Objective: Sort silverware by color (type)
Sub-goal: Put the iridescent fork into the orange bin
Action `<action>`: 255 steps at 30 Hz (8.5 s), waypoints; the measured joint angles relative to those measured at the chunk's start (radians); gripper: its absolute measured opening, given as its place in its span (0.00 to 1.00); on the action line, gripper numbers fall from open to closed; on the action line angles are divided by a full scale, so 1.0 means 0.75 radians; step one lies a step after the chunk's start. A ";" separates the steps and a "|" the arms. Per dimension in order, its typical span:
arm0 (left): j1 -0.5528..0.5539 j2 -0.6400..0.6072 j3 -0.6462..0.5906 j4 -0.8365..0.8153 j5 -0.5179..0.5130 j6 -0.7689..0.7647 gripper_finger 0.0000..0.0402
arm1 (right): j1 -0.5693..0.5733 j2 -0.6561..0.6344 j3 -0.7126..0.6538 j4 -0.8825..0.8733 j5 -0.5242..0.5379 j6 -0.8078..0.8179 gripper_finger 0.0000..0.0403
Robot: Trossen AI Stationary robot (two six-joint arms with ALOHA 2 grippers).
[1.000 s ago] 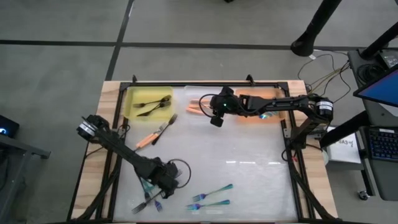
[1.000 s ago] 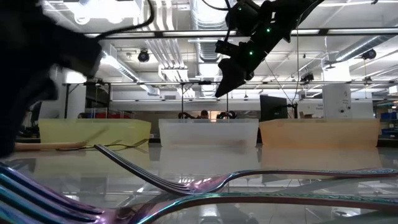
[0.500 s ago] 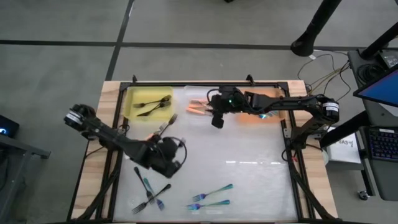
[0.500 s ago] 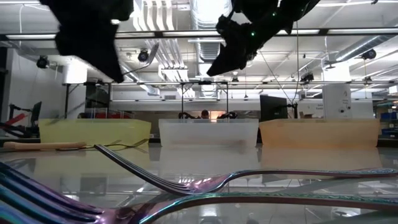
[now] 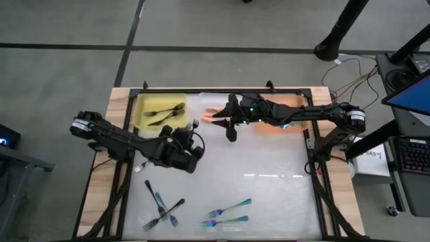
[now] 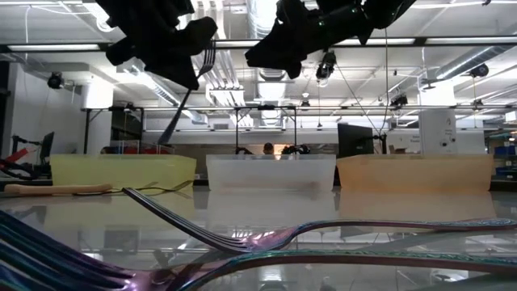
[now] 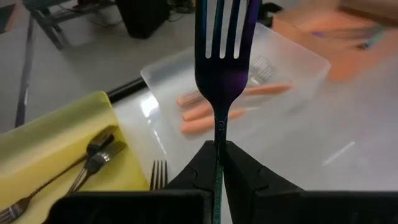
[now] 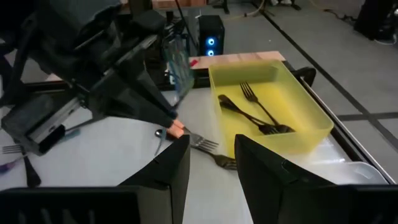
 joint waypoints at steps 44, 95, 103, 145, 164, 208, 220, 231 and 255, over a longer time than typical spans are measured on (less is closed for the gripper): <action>0.128 0.000 0.001 0.716 -0.110 0.582 0.00 | -0.001 0.064 0.037 0.221 0.010 -0.010 0.29; 0.158 0.081 0.001 0.921 0.077 0.839 0.28 | -0.131 -0.206 0.086 -0.751 0.998 -0.329 0.02; 0.158 0.081 0.001 0.895 0.077 0.844 0.27 | -0.193 -0.260 0.029 -1.202 1.035 -0.083 0.02; 0.138 0.079 0.001 0.779 0.263 0.702 0.27 | -0.209 -0.242 -0.096 -1.563 0.849 0.143 0.15; 0.030 0.075 0.001 0.586 0.803 0.566 0.27 | 0.123 -0.377 -0.119 -1.250 -0.380 -0.043 0.15; -0.663 -0.011 0.001 0.464 0.761 0.166 0.27 | 0.939 0.705 0.531 -0.893 0.047 0.269 0.15; -0.676 -0.011 0.001 0.466 0.759 0.159 0.27 | 0.940 0.797 0.629 -0.934 0.059 0.231 0.15; -0.676 -0.011 0.001 0.463 0.759 0.189 0.27 | 0.942 0.735 0.649 -1.032 0.039 0.193 0.18; -0.678 -0.011 0.001 0.464 0.759 0.199 0.27 | 0.948 0.788 0.646 -1.048 0.117 0.126 0.31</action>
